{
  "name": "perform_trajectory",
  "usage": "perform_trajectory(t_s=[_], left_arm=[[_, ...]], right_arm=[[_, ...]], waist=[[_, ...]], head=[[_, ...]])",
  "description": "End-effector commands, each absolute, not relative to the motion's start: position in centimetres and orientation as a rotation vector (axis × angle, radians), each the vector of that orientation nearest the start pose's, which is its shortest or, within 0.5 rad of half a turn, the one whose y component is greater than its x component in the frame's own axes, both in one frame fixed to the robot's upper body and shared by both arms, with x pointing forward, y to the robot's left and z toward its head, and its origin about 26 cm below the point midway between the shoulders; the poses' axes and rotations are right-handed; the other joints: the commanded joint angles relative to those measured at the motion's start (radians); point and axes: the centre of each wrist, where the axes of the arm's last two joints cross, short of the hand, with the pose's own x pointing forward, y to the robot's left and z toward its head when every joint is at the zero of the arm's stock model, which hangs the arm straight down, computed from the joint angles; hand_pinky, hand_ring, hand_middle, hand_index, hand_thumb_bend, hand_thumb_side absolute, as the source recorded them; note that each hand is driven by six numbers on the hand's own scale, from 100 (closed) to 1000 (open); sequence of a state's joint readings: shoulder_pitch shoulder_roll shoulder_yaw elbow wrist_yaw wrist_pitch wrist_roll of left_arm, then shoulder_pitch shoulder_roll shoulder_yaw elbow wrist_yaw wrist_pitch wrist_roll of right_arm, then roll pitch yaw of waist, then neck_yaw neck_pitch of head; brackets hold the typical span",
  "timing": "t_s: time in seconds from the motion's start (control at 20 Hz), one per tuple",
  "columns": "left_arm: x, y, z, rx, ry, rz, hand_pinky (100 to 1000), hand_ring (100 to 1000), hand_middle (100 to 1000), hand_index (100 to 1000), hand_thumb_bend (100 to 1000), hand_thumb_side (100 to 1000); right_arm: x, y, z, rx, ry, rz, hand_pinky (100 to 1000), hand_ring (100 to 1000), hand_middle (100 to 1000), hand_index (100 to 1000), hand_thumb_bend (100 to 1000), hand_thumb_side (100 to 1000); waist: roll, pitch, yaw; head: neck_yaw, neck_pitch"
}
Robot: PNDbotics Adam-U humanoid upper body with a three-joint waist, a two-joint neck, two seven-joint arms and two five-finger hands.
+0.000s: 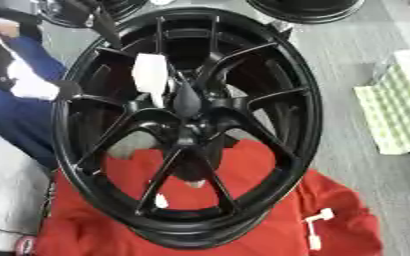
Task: Pull the pin out of the wheel hub.
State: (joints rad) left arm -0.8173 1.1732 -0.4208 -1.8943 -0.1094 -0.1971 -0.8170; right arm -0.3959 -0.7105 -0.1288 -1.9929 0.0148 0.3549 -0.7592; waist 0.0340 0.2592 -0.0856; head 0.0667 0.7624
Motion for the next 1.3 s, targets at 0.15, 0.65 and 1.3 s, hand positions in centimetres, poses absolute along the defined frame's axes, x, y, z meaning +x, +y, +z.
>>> perform_trajectory(t_s=[0.15,0.65,1.3], left_arm=[[29.0,28.0,35.6,-0.831,1.879,2.961,927,889,793,894,276,588],[28.4,27.8,36.0,-0.897,2.144,2.827,933,884,784,906,196,583],[30.5,25.2,35.5,-0.867,2.281,2.86,955,905,803,918,225,764]], right_arm=[[28.9,-32.8,30.0,-1.286,-2.069,-0.473,388,621,510,741,129,398],[28.9,-32.8,30.0,-1.273,-2.07,-0.479,387,621,509,740,131,398],[29.0,-32.8,30.0,-1.263,-2.076,-0.493,387,620,509,740,132,402]], waist=[[0.0,-0.015,-0.004],[0.0,-0.012,-0.005],[0.003,-0.008,-0.013]], head=[[0.002,-0.009],[0.006,-0.005],[0.019,0.001]])
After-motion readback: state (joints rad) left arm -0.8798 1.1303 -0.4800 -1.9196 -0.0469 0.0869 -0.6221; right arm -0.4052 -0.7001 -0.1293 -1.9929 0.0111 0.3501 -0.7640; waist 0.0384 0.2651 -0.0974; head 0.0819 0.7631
